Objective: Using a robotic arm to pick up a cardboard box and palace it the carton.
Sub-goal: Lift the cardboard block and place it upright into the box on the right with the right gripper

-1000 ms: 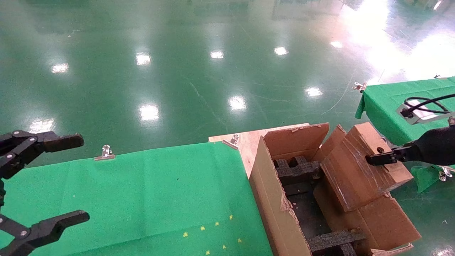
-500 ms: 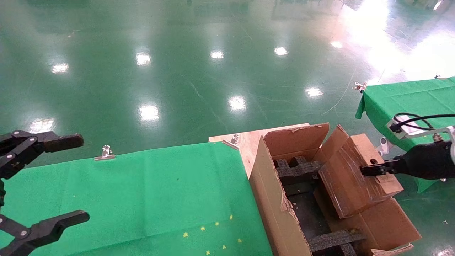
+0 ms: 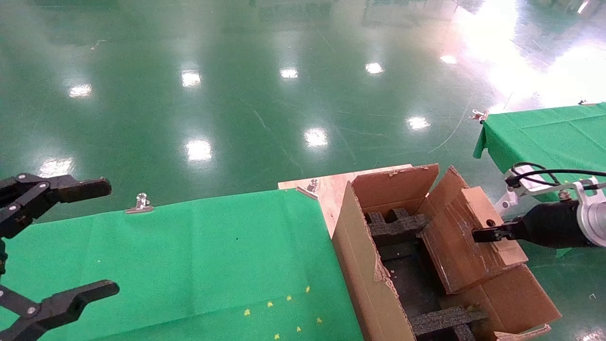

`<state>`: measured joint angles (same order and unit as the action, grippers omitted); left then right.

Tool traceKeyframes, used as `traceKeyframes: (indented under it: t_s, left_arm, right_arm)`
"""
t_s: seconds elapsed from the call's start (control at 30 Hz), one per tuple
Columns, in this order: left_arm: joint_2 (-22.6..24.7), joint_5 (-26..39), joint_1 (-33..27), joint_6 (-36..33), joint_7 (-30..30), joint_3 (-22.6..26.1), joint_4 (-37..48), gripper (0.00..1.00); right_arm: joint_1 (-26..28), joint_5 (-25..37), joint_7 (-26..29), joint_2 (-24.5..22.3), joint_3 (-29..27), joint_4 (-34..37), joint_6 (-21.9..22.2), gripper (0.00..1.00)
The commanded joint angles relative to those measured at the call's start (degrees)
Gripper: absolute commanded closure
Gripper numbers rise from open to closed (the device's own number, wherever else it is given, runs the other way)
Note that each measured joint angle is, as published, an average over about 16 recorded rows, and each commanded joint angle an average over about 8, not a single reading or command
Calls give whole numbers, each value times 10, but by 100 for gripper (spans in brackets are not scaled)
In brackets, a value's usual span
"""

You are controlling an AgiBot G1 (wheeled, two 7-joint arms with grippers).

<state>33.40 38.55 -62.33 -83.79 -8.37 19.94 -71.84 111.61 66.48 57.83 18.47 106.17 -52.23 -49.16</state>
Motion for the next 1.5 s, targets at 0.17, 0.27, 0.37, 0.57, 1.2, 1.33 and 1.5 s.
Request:
traceKeyframes:
  t_s: [0.17,0.27,0.37,0.57,1.2,1.33,1.5]
  left_arm:
    - [0,0,0,0,0,0,0,0]
    - [0,0,0,0,0,0,0,0]
    - [0,0,0,0,0,0,0,0]
    - [0,0,0,0,0,0,0,0]
    - [0,0,0,0,0,0,0,0]
    - [0,0,0,0,0,0,0,0]
    - [0,0,0,0,0,0,0,0]
  right_arm:
    - [-15,4,15,6,8,-5,15,100]
    - [-24,5,21,12,12,-4,22,100]
    - [-34,4,24,19,16,-1,30,100]
    - [-57,-2,27,40,21,13,45,100]
    - [-143,-44,-10,132,19,117,75,100]
    - [-161,-52,-24,155,17,146,78,100]
    - [-183,-60,-44,185,13,186,80,100]
